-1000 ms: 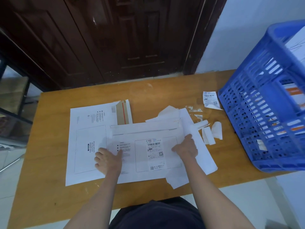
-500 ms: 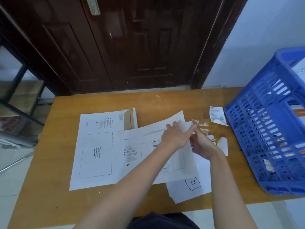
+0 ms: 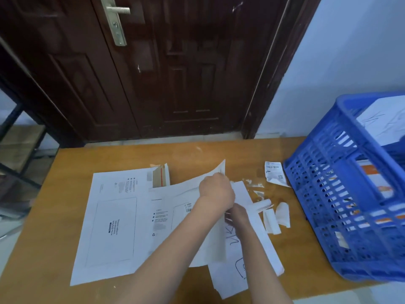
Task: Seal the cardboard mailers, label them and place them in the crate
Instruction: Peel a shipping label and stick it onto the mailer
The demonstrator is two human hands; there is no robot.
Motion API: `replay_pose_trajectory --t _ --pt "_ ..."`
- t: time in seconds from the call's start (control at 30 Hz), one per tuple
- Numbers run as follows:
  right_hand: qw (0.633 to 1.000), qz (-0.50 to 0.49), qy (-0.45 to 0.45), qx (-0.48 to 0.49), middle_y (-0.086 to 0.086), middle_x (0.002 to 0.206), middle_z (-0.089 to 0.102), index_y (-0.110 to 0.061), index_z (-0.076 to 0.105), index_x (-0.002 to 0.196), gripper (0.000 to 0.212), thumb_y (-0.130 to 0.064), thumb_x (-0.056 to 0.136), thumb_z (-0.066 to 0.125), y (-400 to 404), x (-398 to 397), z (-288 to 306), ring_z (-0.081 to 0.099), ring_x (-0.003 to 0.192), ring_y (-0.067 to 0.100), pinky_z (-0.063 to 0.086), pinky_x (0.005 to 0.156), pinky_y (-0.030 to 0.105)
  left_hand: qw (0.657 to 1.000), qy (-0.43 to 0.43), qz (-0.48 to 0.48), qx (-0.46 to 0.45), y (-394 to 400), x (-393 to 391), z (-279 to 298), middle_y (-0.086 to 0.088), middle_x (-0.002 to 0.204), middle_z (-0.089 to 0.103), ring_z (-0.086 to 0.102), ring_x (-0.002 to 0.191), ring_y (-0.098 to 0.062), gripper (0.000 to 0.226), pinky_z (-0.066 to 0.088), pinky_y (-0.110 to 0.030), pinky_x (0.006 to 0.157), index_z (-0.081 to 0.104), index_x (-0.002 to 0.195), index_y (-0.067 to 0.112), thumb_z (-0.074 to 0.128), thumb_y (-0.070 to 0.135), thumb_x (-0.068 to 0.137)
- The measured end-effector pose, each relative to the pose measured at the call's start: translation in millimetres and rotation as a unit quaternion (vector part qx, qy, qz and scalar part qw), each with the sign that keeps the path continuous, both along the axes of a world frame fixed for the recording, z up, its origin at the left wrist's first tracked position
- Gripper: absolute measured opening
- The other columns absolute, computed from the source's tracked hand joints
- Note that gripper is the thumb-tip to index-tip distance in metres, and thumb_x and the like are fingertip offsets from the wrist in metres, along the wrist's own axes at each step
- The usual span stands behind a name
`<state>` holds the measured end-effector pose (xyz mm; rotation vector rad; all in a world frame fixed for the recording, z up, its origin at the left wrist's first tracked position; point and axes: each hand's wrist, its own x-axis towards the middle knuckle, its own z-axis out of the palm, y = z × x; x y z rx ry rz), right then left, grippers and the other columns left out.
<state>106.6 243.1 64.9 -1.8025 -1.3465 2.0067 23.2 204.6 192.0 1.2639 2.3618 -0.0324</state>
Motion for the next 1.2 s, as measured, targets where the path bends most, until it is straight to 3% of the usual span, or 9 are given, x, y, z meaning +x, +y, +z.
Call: replay_pose_trajectory --t 0.13,0.27,0.47,0.7,0.77,0.83,0.93,1.07,1.2 --pt "0.998 0.063 0.009 -0.008 0.016 0.110 0.067 -0.002 0.063 0.114 0.037 -0.032 0.097 0.049 -3.8 -13.8 -0.9 0.066 0.094 0.024 0.050 0.090 0.038 0.998 -0.031 0.038 0.043 -5.1 -24.1 47.8 -0.014 0.104 0.064 0.065 0.093 -0.027 0.027 0.050 -0.030 0.072 0.059 0.109 0.001 0.040 0.015 0.097" --pt "0.991 0.126 0.011 -0.047 0.014 0.110 0.068 -0.004 0.061 0.115 0.058 -0.054 0.097 0.038 -6.8 -23.2 3.9 0.066 0.095 0.024 0.050 0.094 0.037 0.985 -0.105 0.101 0.095 -17.1 -53.9 81.9 -0.011 0.073 0.065 0.070 0.060 -0.023 0.022 0.057 -0.030 0.066 0.053 0.092 0.003 0.038 0.019 0.095" --pt "0.975 0.204 -0.022 -0.081 0.006 0.101 0.069 -0.010 0.058 0.118 0.079 -0.072 0.090 0.020 -16.4 -28.6 3.9 0.067 0.093 0.019 0.049 0.097 0.037 0.937 -0.248 0.190 0.159 -26.9 -90.4 77.5 -0.011 0.104 0.067 0.071 0.073 -0.025 0.029 0.057 -0.028 0.060 0.058 0.108 0.002 0.039 0.017 0.093" --pt "0.979 0.176 -0.072 -0.072 0.008 0.120 0.062 -0.009 0.055 0.126 0.086 -0.075 0.088 0.015 -7.7 -20.0 -1.4 0.064 0.092 0.021 0.051 0.087 0.034 0.822 -0.426 0.280 0.254 -51.2 -112.0 51.4 -0.011 0.079 0.064 0.061 0.061 -0.019 0.011 0.044 -0.017 0.052 0.057 0.077 0.006 0.046 0.007 0.077" --pt "0.988 0.130 -0.068 -0.054 0.010 0.122 0.061 -0.009 0.057 0.124 0.079 -0.070 0.091 0.019 -2.5 -14.8 -4.7 0.062 0.099 0.024 0.050 0.088 0.035 0.761 -0.478 0.320 0.300 -63.5 -120.7 39.3 -0.015 0.085 0.064 0.060 0.072 -0.027 0.025 0.042 -0.026 0.059 0.059 0.087 0.003 0.050 0.014 0.066" --pt "0.996 0.066 -0.055 -0.026 0.011 0.122 0.061 -0.013 0.061 0.116 0.070 -0.069 0.091 0.026 1.8 -8.5 -9.2 0.059 0.108 0.029 0.047 0.096 0.039 0.733 -0.491 0.347 0.317 -76.0 -127.2 23.6 -0.013 0.083 0.064 0.060 0.070 -0.025 0.018 0.044 -0.027 0.061 0.059 0.089 0.005 0.048 0.010 0.076" --pt "0.998 -0.026 -0.052 0.015 0.009 0.109 0.066 -0.015 0.063 0.106 0.060 -0.066 0.087 0.039 10.1 3.6 -16.2 0.060 0.100 0.028 0.046 0.095 0.044 0.745 -0.488 0.377 0.254 -96.5 -137.7 -12.0 -0.009 0.086 0.068 0.062 0.076 -0.024 0.022 0.046 -0.031 0.069 0.062 0.096 0.008 0.041 0.006 0.089" --pt "0.983 -0.094 -0.124 0.094 0.008 0.108 0.063 -0.009 0.053 0.120 0.053 -0.045 0.082 0.060 19.3 20.0 -10.5 0.059 0.096 0.028 0.046 0.082 0.039 0.782 -0.420 0.439 0.139 -111.3 -148.8 -68.3 -0.013 0.094 0.065 0.060 0.080 -0.027 0.021 0.045 -0.029 0.067 0.061 0.109 0.002 0.055 0.013 0.091" --pt "0.963 -0.086 -0.175 0.187 0.008 0.112 0.065 -0.013 0.048 0.121 0.043 -0.025 0.083 0.065 12.9 15.5 -2.3 0.061 0.102 0.031 0.046 0.084 0.040 0.797 -0.335 0.486 0.129 -118.0 -131.6 -112.6 -0.018 0.111 0.066 0.062 0.101 -0.032 0.058 0.049 -0.037 0.083 0.064 0.111 -0.002 0.080 0.032 0.067"
